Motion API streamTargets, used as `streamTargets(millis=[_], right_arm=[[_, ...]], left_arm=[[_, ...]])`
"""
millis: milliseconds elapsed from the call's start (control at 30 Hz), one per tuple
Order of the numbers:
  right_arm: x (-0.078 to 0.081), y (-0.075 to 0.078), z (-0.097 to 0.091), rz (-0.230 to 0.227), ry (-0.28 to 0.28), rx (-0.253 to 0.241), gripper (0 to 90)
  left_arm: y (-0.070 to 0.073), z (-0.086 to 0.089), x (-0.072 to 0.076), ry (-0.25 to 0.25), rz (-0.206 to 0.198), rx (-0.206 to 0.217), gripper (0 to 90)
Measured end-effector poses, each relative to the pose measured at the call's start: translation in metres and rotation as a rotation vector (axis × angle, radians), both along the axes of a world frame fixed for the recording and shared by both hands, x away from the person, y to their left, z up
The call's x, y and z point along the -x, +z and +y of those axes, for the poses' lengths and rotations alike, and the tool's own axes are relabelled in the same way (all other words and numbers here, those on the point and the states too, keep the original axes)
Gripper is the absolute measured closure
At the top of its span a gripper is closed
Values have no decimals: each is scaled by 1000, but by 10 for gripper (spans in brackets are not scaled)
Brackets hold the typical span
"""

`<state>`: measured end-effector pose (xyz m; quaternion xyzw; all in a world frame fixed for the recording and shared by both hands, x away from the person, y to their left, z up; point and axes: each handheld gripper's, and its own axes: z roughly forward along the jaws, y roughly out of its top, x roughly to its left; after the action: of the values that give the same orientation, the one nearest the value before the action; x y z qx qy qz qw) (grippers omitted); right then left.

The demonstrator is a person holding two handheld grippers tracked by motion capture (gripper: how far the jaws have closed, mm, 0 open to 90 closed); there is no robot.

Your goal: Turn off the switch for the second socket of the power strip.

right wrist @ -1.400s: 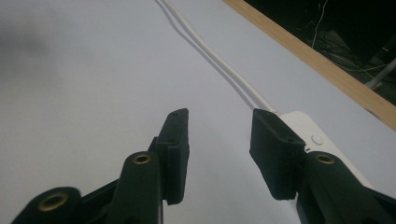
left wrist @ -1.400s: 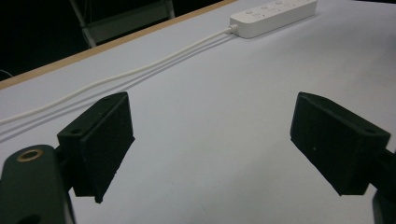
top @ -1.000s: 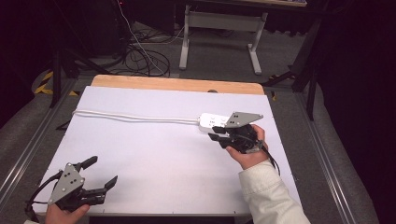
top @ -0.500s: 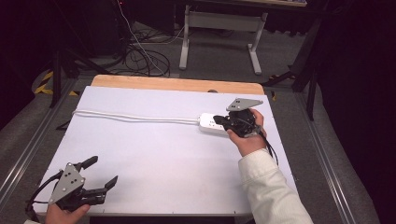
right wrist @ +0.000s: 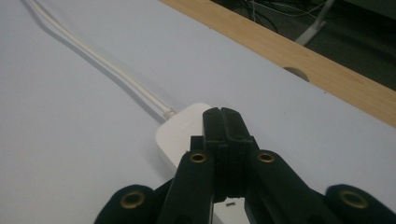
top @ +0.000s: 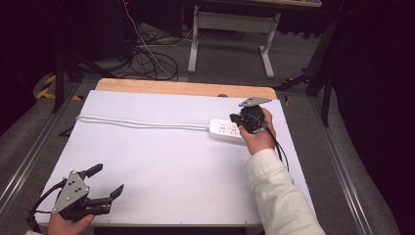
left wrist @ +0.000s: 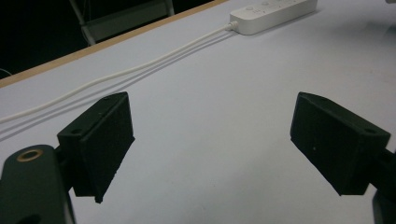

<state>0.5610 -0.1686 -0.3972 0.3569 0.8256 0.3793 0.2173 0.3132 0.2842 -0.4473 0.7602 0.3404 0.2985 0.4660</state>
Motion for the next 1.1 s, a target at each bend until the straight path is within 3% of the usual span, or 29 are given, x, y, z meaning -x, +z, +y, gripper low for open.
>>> streamTargets(millis=[567, 767, 1100], right_arm=[[-25, -39, -10, 24, -109, 17, 900], [-30, -48, -12, 35, -130, -10, 900], [-34, -56, -9, 49, -134, 6, 900]], left_arm=[[-1, 0, -1, -6, 4, -2, 140], [-1, 0, -1, -3, 6, -2, 140], [-1, 0, -1, -2, 7, 0, 140]])
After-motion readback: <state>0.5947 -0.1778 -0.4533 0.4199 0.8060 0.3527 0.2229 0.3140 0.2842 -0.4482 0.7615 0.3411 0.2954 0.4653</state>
